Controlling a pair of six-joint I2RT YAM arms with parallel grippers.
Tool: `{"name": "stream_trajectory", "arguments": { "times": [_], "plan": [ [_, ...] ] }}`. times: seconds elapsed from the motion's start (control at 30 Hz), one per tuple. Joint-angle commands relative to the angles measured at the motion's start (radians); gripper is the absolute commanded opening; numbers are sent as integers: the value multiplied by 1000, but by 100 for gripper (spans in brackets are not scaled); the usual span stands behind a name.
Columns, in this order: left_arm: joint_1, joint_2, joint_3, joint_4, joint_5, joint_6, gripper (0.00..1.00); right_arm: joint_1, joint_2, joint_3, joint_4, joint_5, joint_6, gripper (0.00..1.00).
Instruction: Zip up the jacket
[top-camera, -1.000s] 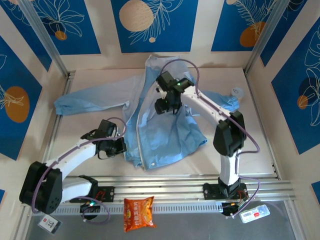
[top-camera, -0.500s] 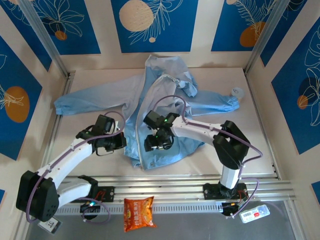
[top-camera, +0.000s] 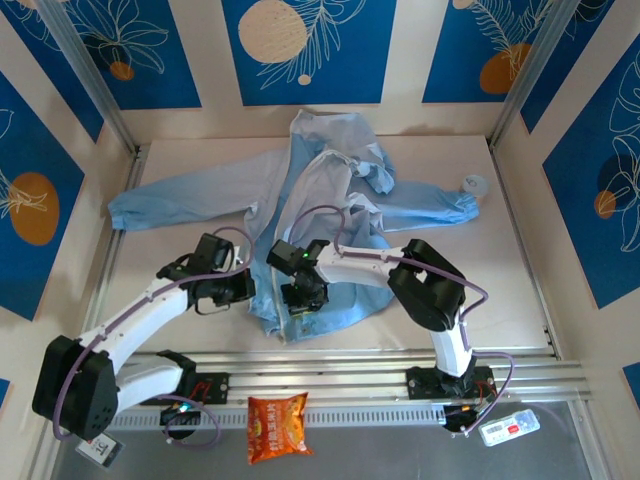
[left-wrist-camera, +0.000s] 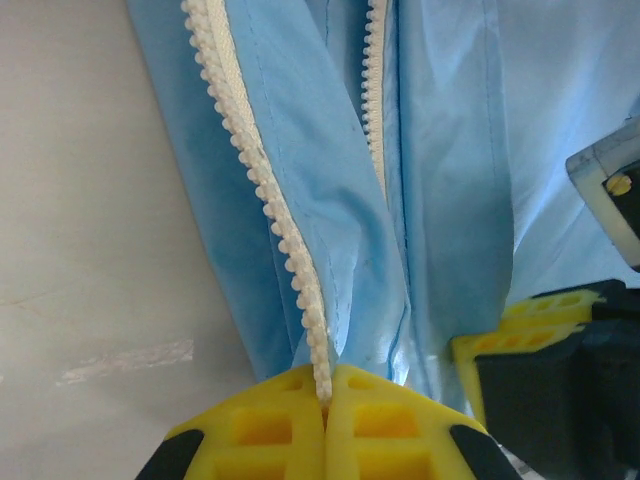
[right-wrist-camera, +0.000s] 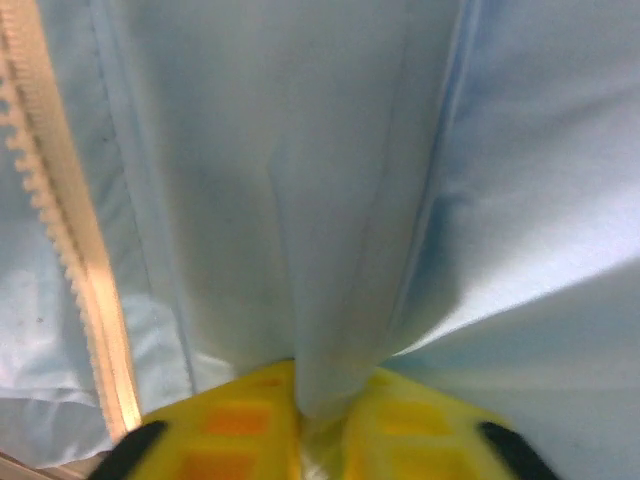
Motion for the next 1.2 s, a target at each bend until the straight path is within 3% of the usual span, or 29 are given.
{"name": "stream_trajectory", "arguments": {
  "times": [0.0,0.27,0.6,0.7,0.9,1.03,1.17],
  "plan": [
    [-52,-52,10,-31,-52,-20,0,8,-89,-22,-44,62,-2,1],
    [-259,-4,114,-76,-261,-85,0,-104,-288,-106,-128,130,-89,0],
    [-344,203,337,-196,-364,-34,0,-302,-339,-240,-3,22,-162,2],
    [-400,323,408,-190,-362,-36,0,-360,-338,-315,138,-102,-144,8],
    [-517,496,486,63,-185,-67,0,-409,-376,-376,193,-129,-103,21],
    [-514,545,519,106,-139,-64,33,-445,-451,-409,168,-104,-101,30],
    [-486,483,510,97,-102,-36,42,-463,-533,-413,110,-68,-107,32]
  ]
}}
